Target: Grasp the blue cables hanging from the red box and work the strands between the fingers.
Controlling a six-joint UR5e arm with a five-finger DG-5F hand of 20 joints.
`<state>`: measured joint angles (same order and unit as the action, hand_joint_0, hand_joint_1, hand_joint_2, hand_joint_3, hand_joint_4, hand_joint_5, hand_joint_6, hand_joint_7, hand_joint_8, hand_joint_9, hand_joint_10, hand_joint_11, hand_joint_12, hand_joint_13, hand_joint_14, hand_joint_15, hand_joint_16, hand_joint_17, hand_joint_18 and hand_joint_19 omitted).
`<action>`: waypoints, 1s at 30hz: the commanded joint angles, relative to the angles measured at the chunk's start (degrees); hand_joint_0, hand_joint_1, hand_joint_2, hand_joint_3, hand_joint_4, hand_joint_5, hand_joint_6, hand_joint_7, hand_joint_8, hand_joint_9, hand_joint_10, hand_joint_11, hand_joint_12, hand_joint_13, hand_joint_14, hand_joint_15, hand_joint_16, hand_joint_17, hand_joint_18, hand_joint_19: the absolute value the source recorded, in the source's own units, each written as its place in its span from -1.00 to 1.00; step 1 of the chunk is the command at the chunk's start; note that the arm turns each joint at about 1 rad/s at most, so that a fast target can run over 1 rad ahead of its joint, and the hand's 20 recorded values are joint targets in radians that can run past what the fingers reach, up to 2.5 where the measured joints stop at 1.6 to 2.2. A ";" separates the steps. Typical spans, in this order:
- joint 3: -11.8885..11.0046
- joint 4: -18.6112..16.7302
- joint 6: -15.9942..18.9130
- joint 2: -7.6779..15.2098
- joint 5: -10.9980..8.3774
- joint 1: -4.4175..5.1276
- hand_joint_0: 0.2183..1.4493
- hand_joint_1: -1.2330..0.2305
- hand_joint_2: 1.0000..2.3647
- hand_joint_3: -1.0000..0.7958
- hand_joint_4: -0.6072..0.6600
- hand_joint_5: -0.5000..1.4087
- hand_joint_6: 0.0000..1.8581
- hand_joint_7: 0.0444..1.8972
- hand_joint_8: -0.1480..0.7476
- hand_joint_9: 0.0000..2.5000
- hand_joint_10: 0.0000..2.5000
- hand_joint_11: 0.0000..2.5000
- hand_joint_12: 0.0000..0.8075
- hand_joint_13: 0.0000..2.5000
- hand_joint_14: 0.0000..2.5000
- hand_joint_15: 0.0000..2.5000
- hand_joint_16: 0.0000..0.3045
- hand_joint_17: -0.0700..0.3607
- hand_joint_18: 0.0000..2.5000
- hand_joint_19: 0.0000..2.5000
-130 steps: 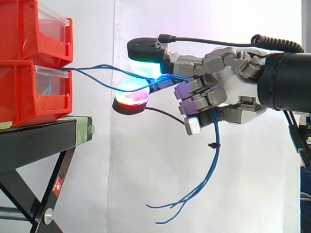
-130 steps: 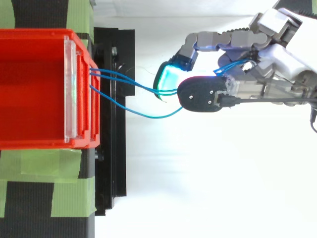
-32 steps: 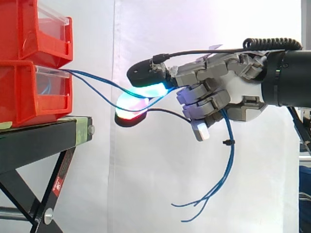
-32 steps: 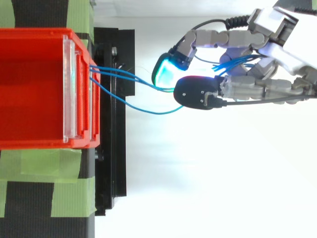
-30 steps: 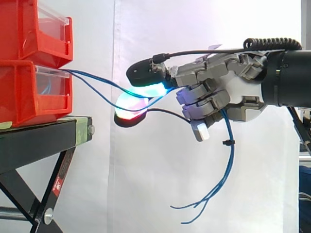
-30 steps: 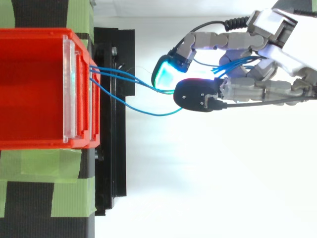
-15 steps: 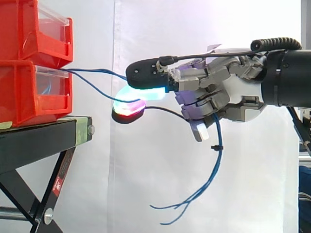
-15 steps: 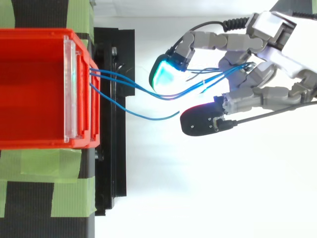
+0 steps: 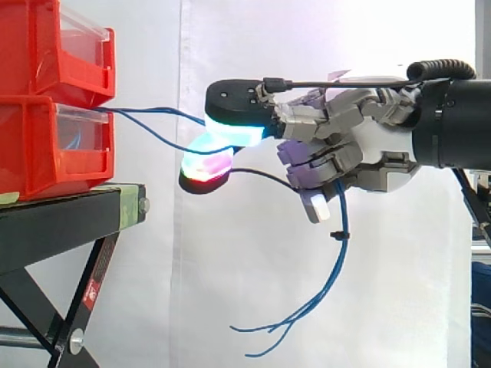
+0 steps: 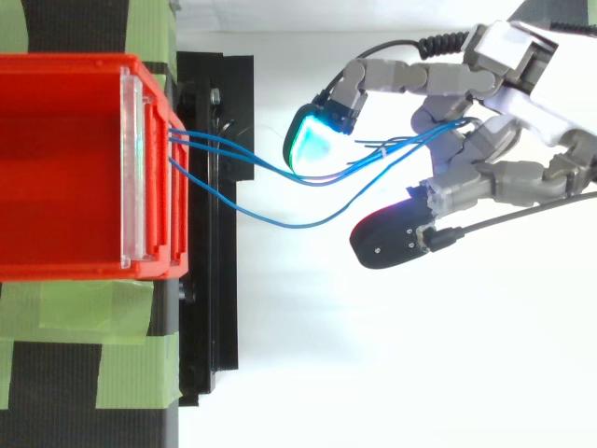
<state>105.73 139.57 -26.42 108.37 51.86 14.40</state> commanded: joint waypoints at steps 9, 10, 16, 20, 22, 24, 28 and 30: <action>0.00 1.59 1.73 -2.28 -3.87 -0.34 0.00 -0.27 -0.99 -0.77 0.31 -0.04 -0.99 0.34 0.52 0.42 1.00 1.00 0.69 0.57 1.00 0.37 0.59 0.17 1.00 -0.52; -0.09 1.85 1.37 -2.81 -3.87 -0.34 0.01 -0.27 -0.99 -0.76 0.31 -0.04 -0.99 0.34 0.52 0.42 1.00 1.00 0.69 0.57 1.00 0.37 0.59 0.17 1.00 -0.52; 0.00 3.08 -0.12 -3.95 -3.87 -0.34 0.07 -0.28 -0.98 -0.69 0.28 -0.04 -0.99 0.36 0.52 0.42 1.00 1.00 0.69 0.57 1.00 0.37 0.59 0.17 1.00 -0.52; 0.00 3.08 -0.21 -4.04 -3.87 -0.08 0.10 -0.28 -0.98 -0.69 0.29 -0.03 -0.99 0.35 0.52 0.42 1.00 1.00 0.69 0.57 1.00 0.37 0.59 0.17 1.00 -0.52; -0.09 3.08 -0.21 -4.04 -3.87 -0.08 0.11 -0.28 -0.98 -0.68 0.30 -0.03 -0.99 0.36 0.52 0.42 1.00 1.00 0.69 0.57 1.00 0.37 0.59 0.17 1.00 -0.52; 0.00 3.08 -0.21 -4.04 -3.96 0.01 0.11 -0.29 -0.98 -0.64 0.30 -0.02 -0.99 0.37 0.52 0.42 1.00 1.00 0.69 0.57 1.00 0.37 0.59 0.17 1.00 -0.52; -0.09 3.08 -0.47 -3.95 -4.05 0.10 0.07 -0.26 -0.98 -0.62 0.30 0.01 -0.99 0.40 0.52 0.42 1.00 1.00 0.69 0.57 1.00 0.37 0.59 0.17 1.00 -0.52; 0.00 3.08 -0.82 -3.95 -4.05 0.10 0.07 -0.26 -0.98 -0.63 0.30 0.01 -0.99 0.41 0.52 0.42 1.00 1.00 0.69 0.57 1.00 0.37 0.59 0.17 1.00 -0.52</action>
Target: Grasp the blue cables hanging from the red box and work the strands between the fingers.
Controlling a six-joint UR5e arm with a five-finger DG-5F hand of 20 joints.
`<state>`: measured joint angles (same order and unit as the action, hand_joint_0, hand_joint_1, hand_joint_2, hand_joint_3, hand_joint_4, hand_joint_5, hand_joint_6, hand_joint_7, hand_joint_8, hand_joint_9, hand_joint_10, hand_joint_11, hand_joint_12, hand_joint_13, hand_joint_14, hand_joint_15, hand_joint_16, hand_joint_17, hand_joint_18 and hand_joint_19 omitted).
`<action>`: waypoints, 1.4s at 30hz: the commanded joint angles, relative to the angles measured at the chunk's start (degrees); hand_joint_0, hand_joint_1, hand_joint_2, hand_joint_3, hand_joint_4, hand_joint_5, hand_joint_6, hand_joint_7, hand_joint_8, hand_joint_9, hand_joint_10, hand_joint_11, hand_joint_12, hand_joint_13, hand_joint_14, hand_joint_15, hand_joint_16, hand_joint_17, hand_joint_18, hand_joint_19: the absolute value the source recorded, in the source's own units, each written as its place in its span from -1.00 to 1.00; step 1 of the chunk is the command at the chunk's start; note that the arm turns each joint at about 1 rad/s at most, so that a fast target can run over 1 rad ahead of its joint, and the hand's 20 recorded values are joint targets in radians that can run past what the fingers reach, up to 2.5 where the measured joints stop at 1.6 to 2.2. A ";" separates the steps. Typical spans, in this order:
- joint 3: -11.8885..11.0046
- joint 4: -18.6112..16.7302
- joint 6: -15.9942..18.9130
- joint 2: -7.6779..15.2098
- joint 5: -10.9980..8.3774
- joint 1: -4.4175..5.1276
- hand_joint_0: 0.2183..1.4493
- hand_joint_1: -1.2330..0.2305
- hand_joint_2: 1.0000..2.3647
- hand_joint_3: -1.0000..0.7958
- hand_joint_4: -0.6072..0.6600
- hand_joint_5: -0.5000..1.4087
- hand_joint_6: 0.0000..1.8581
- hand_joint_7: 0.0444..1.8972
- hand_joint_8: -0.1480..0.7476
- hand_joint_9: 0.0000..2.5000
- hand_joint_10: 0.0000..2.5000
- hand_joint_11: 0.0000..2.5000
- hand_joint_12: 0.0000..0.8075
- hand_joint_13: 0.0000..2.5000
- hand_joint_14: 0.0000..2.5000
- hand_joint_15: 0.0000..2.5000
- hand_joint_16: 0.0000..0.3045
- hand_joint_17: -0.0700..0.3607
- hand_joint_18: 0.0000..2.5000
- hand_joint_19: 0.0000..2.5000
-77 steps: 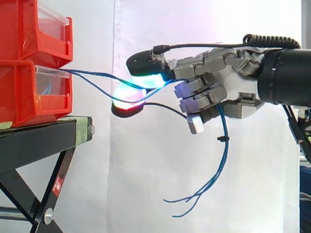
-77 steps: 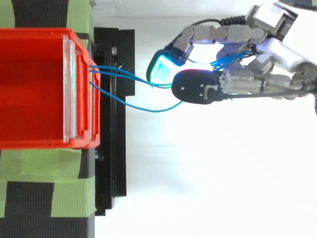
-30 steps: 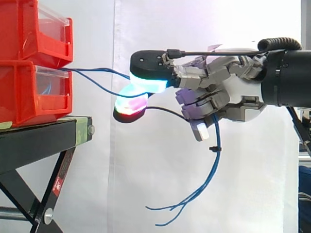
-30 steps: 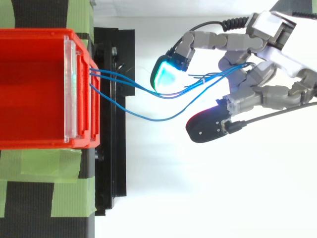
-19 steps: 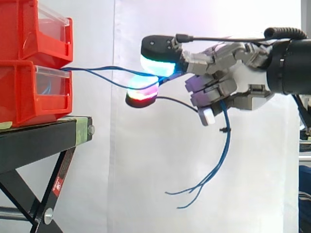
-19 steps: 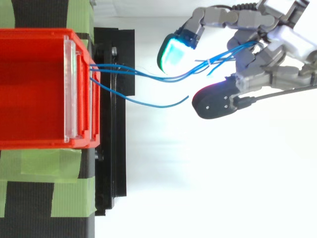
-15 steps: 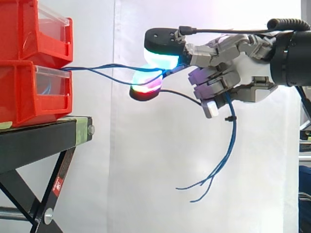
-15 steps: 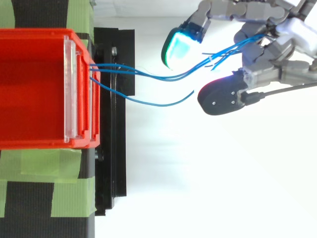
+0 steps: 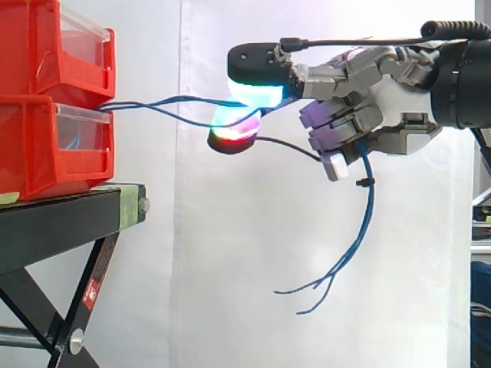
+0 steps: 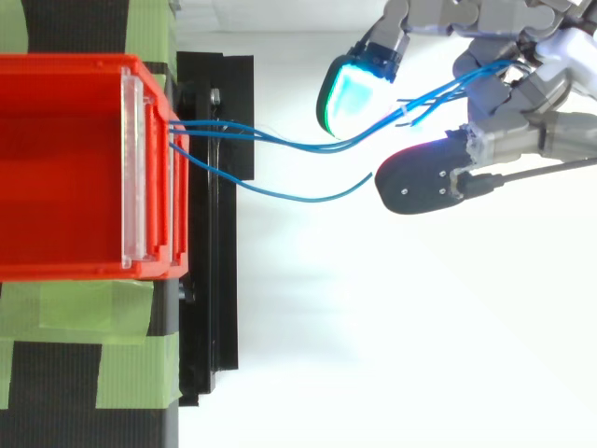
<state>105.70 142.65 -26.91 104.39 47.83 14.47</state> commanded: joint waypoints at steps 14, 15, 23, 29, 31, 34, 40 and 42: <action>0.03 0.00 -1.31 0.03 -0.72 0.12 0.06 -0.23 -0.98 -0.10 0.39 0.08 -0.98 0.35 0.52 0.42 1.00 1.00 0.69 0.57 1.00 0.37 0.59 0.17 1.00 -0.52; 0.03 0.00 -1.31 0.03 -0.72 0.03 0.07 -0.23 -0.98 -0.08 0.40 0.08 -0.98 0.35 0.52 0.42 1.00 1.00 0.69 0.57 1.00 0.37 0.59 0.17 1.00 -0.52; 0.03 -0.09 -1.84 0.03 -0.72 0.03 -0.03 -0.20 -0.98 -0.38 0.33 0.01 -0.98 0.29 0.52 0.42 1.00 1.00 0.69 0.57 1.00 0.37 0.59 0.17 1.00 -0.52; 0.03 -0.09 -2.19 0.03 -0.63 0.12 -0.06 -0.17 -0.98 -0.61 0.32 0.03 -0.98 0.35 0.52 0.42 1.00 1.00 0.69 0.57 1.00 0.37 0.59 0.17 1.00 -0.52; 0.03 -0.09 -2.19 0.03 -0.63 0.03 -0.06 -0.16 -0.98 -0.62 0.32 0.03 -0.98 0.36 0.52 0.42 1.00 1.00 0.69 0.57 1.00 0.37 0.59 0.17 1.00 -0.52; 0.03 -0.09 -2.19 0.03 -0.72 0.03 -0.03 -0.17 -0.98 -0.63 0.33 0.06 -0.99 0.39 0.52 0.42 1.00 1.00 0.69 0.57 1.00 0.37 0.59 0.17 1.00 -0.52; 0.03 0.00 -2.10 -0.06 -0.72 0.03 0.05 -0.21 -0.97 -0.34 0.36 0.08 -0.98 0.37 0.52 0.42 1.00 1.00 0.69 0.57 1.00 0.37 0.59 0.17 1.00 -0.52; 0.03 0.00 -2.10 0.03 -0.72 0.12 0.06 -0.21 -0.97 -0.26 0.40 0.08 -0.98 0.35 0.52 0.42 1.00 1.00 0.69 0.57 1.00 0.37 0.59 0.17 1.00 -0.52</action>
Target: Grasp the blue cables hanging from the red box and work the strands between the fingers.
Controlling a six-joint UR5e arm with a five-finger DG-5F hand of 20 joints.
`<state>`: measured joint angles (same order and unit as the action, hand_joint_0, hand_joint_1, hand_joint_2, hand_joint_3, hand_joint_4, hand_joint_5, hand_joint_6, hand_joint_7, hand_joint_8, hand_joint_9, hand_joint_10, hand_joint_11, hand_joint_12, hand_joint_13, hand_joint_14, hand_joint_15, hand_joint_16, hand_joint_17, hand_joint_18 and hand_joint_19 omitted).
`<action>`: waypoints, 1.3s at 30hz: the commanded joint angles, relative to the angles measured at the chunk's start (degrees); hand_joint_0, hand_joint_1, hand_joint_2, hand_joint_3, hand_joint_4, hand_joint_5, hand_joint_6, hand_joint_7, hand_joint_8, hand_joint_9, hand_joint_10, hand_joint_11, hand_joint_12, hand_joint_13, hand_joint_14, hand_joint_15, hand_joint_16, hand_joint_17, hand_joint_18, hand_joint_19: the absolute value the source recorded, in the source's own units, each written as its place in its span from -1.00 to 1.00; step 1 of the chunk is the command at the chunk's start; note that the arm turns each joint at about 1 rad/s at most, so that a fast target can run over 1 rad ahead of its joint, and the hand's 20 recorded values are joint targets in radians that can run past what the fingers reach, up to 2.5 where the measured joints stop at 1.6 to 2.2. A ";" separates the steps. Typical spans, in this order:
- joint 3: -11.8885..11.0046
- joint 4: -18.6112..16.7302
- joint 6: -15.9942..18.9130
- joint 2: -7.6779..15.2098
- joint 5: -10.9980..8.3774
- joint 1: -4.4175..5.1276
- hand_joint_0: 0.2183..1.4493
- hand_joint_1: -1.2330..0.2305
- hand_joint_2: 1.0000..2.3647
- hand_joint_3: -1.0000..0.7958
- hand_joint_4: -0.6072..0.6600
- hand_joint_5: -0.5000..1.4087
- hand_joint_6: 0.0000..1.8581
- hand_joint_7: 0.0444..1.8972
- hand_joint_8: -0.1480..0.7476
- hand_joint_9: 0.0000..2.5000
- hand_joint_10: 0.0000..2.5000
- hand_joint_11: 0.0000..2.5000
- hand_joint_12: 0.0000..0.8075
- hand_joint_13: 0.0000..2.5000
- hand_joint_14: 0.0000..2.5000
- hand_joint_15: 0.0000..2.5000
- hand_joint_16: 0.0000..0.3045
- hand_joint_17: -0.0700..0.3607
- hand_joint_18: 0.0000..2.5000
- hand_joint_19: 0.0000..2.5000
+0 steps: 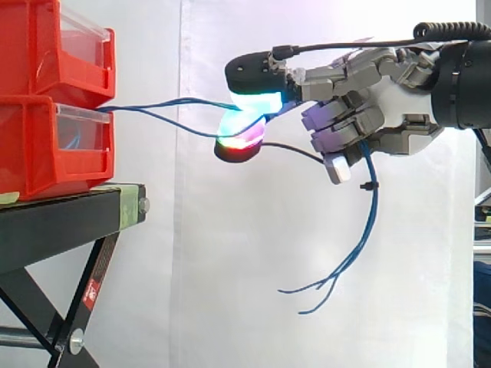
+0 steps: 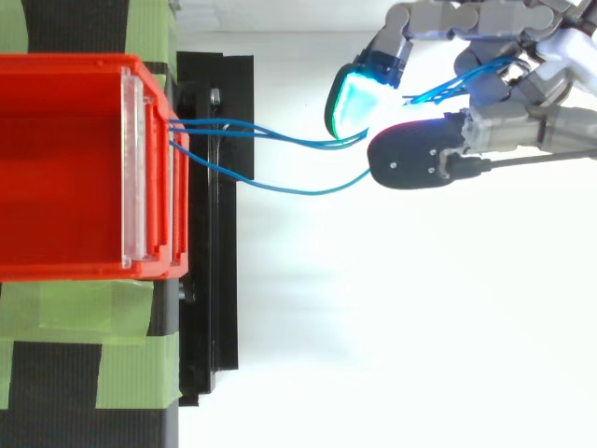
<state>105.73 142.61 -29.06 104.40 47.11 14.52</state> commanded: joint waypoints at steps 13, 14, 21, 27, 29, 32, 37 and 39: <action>0.01 -0.14 -0.03 0.02 0.00 0.07 0.22 -0.23 -0.98 0.23 0.42 0.07 -0.98 0.34 0.52 0.42 1.00 1.00 0.69 0.57 1.00 0.37 0.59 0.17 1.00 -0.52; 0.01 -0.32 -0.21 0.02 0.17 0.07 0.24 -0.23 -0.98 0.25 0.41 0.08 -0.98 0.35 0.52 0.42 1.00 1.00 0.69 0.57 1.00 0.37 0.59 0.17 1.00 -0.52; 0.01 -2.95 -2.67 0.11 0.00 0.33 0.33 -0.26 -0.98 0.37 0.40 0.09 -0.99 0.39 0.52 0.42 1.00 1.00 0.69 0.57 1.00 0.37 0.59 0.17 1.00 -0.52; 0.01 -5.33 -5.31 0.54 -0.18 1.47 0.39 -0.28 -0.99 0.43 0.38 0.11 -0.99 0.44 0.52 0.42 1.00 1.00 0.69 0.57 1.00 0.37 0.59 0.17 1.00 -0.52; -0.08 -6.21 -5.66 1.60 -0.09 2.00 0.39 -0.28 -0.99 0.45 0.38 0.12 -0.99 0.45 0.52 0.42 1.00 1.00 0.69 0.57 1.00 0.37 0.59 0.17 1.00 -0.52; 0.01 -6.82 -5.57 2.65 -0.09 2.44 0.41 -0.29 -1.00 0.49 0.37 0.13 -0.99 0.47 0.52 0.42 1.00 1.00 0.69 0.57 1.00 0.37 0.59 0.17 1.00 -0.52; 0.01 -8.23 -5.39 4.15 -0.09 3.23 0.42 -0.29 -1.00 0.52 0.35 0.15 -0.99 0.50 0.52 0.42 1.00 1.00 0.69 0.57 1.00 0.37 0.59 0.17 1.00 -0.52; 0.01 -8.67 -5.57 4.68 -0.09 3.84 0.43 -0.29 -1.00 0.52 0.34 0.15 -0.99 0.52 0.52 0.42 1.00 1.00 0.69 0.57 1.00 0.37 0.59 0.17 1.00 -0.52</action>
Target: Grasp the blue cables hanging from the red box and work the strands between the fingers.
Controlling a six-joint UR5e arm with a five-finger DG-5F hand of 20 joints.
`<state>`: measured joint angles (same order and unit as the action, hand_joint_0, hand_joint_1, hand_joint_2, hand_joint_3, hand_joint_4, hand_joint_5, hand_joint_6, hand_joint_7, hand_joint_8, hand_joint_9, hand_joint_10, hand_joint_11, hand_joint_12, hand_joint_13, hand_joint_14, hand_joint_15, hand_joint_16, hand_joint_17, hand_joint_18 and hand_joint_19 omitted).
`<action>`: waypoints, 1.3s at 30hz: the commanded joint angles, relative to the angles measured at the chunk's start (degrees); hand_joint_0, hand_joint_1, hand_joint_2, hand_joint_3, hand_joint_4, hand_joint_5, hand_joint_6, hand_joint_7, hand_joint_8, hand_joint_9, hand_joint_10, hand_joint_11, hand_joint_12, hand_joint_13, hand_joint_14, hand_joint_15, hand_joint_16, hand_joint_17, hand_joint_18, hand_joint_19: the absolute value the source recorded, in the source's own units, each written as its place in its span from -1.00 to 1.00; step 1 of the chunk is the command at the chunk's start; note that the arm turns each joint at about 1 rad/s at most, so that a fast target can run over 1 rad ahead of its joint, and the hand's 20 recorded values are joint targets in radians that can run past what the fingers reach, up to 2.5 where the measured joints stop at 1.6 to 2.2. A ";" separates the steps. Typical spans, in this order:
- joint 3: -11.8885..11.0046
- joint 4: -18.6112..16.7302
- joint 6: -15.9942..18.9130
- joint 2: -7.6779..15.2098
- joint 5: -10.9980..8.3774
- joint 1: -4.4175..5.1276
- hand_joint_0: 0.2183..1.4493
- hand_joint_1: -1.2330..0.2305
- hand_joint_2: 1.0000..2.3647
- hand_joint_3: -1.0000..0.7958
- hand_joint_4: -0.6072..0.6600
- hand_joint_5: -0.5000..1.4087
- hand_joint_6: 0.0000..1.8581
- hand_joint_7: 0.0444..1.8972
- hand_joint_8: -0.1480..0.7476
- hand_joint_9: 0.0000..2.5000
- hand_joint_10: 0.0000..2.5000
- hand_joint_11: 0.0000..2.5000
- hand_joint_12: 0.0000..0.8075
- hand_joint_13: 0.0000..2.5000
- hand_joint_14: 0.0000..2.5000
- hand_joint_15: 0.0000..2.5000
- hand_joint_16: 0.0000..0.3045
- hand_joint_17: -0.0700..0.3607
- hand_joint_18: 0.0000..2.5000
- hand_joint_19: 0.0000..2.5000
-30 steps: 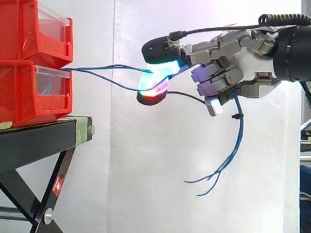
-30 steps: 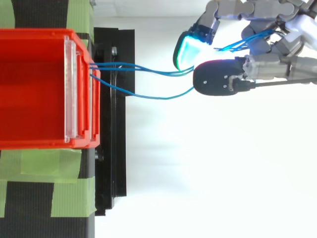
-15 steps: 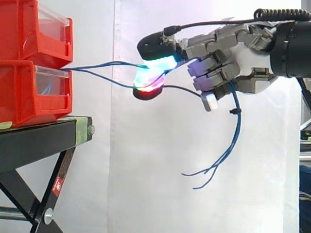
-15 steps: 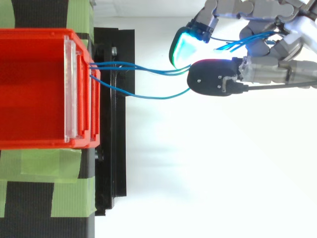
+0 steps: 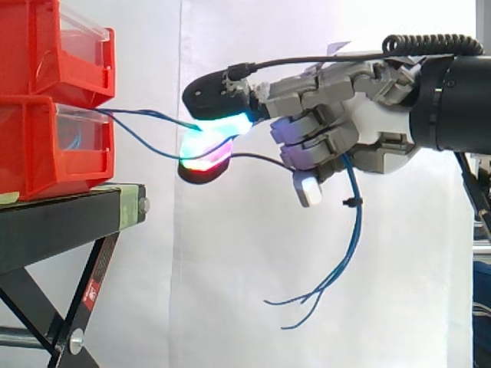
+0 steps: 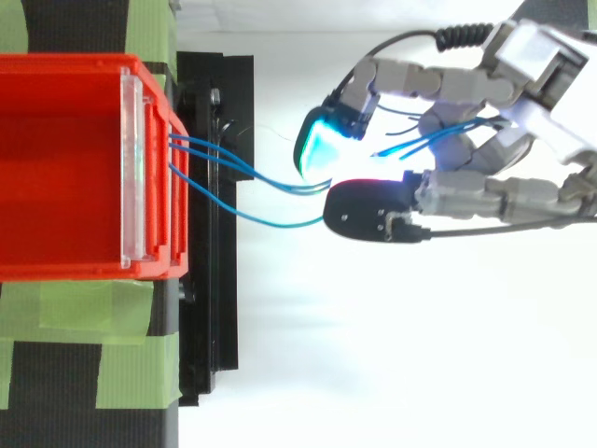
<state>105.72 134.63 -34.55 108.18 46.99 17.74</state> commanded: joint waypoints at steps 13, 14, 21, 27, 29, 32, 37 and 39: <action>0.02 -1.21 2.12 4.58 0.03 3.00 0.45 -0.29 -1.00 0.56 0.31 0.16 -1.00 0.57 0.52 0.42 1.00 1.00 0.69 0.57 1.00 0.37 0.59 0.17 1.00 -0.52; 0.02 -1.39 2.56 4.58 0.03 3.09 0.44 -0.30 -1.00 0.55 0.27 0.16 -1.00 0.58 0.52 0.42 1.00 1.00 0.69 0.57 1.00 0.37 0.59 0.17 1.00 -0.52; 0.02 -2.79 2.73 4.58 -0.24 3.09 0.13 -0.38 -0.70 0.42 0.29 0.08 -0.87 0.52 0.52 0.42 1.00 1.00 0.69 0.57 1.00 0.37 0.59 0.17 1.00 -0.52; 0.02 -0.68 3.09 4.58 -0.06 2.83 0.15 -0.23 -0.59 0.41 0.33 0.22 -0.98 0.42 0.52 0.42 1.00 1.00 0.69 0.57 1.00 0.37 0.59 0.17 1.00 -0.52; 0.02 -0.60 3.17 4.58 0.03 2.74 0.29 -0.19 -0.66 0.45 0.32 0.25 -0.98 0.43 0.52 0.42 1.00 1.00 0.69 0.57 1.00 0.37 0.59 0.17 1.00 -0.52; 0.02 -0.60 3.17 4.58 0.20 2.65 0.40 -0.20 -0.73 0.48 0.31 0.28 -0.98 0.48 0.52 0.42 1.00 1.00 0.69 0.57 1.00 0.37 0.59 0.17 1.00 -0.52; 0.02 -0.33 3.17 4.58 0.20 2.56 0.09 -0.22 -0.38 0.28 0.41 0.28 -0.98 0.42 0.52 0.42 1.00 1.00 0.69 0.57 1.00 0.37 0.59 0.17 1.00 -0.52; 0.02 0.37 3.09 4.58 0.20 2.56 -0.02 -0.21 -0.31 0.21 0.45 0.25 -0.98 0.39 0.52 0.42 1.00 1.00 0.69 0.57 1.00 0.37 0.59 0.17 1.00 -0.52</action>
<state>105.73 134.35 -31.40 112.76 47.19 20.33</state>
